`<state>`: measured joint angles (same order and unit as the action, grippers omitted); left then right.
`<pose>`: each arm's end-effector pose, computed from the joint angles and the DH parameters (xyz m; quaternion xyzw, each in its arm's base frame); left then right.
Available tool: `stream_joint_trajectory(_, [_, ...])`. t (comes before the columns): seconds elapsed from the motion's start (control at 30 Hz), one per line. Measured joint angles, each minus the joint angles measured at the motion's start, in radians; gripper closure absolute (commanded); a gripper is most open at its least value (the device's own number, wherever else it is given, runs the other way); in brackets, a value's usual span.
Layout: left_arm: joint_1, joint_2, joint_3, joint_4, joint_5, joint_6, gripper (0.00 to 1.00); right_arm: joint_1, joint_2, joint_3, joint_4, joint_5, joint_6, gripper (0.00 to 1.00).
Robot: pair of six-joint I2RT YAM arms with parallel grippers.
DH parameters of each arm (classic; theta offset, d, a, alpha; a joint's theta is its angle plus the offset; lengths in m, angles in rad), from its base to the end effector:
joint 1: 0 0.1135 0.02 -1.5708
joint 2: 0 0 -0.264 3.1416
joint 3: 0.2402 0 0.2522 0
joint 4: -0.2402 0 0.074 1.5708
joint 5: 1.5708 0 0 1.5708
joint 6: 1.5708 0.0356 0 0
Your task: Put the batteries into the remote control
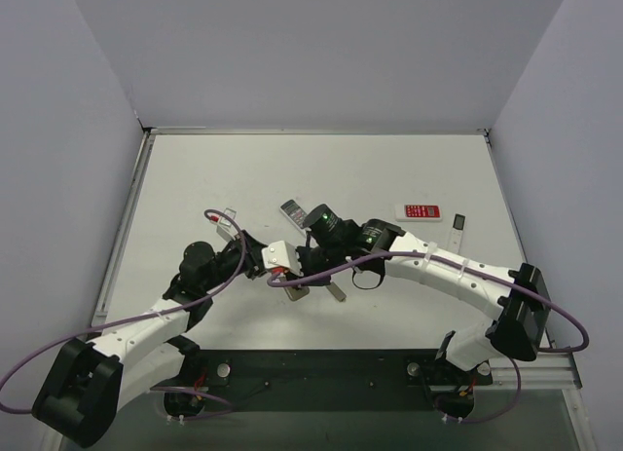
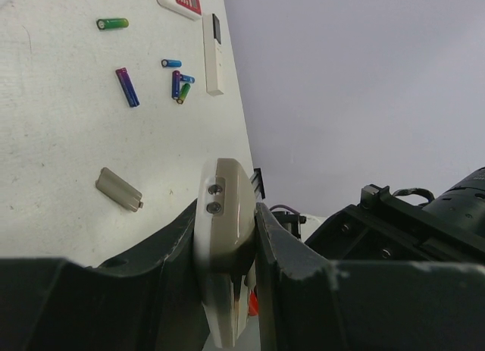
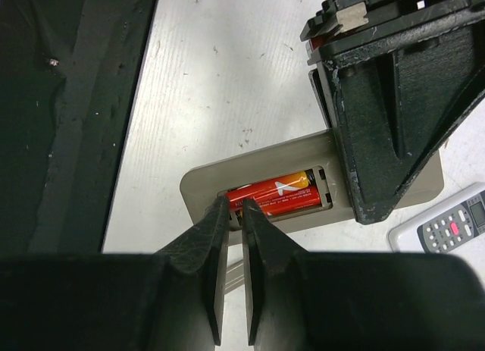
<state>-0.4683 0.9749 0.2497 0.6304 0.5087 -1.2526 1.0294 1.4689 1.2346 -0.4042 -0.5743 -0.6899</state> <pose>0.1703 -0.1056 0.2045 -0.1172 0.7264 -0.6151 0.2835 0.1529 0.2917 0.3157 -0.7322 0.4628 0.3222 0.3821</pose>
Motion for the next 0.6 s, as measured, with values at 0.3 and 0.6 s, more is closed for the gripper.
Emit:
stream_joint_trajectory(0.3, [0.006,-0.030,0.000,-0.030,-0.048,0.008,1.00,0.001,0.013,0.000,0.039,0.036,0.052,0.97])
stream_joint_trajectory(0.6, [0.004,-0.045,-0.014,-0.054,-0.067,-0.017,1.00,0.000,0.049,-0.016,0.174,0.073,0.087,1.00])
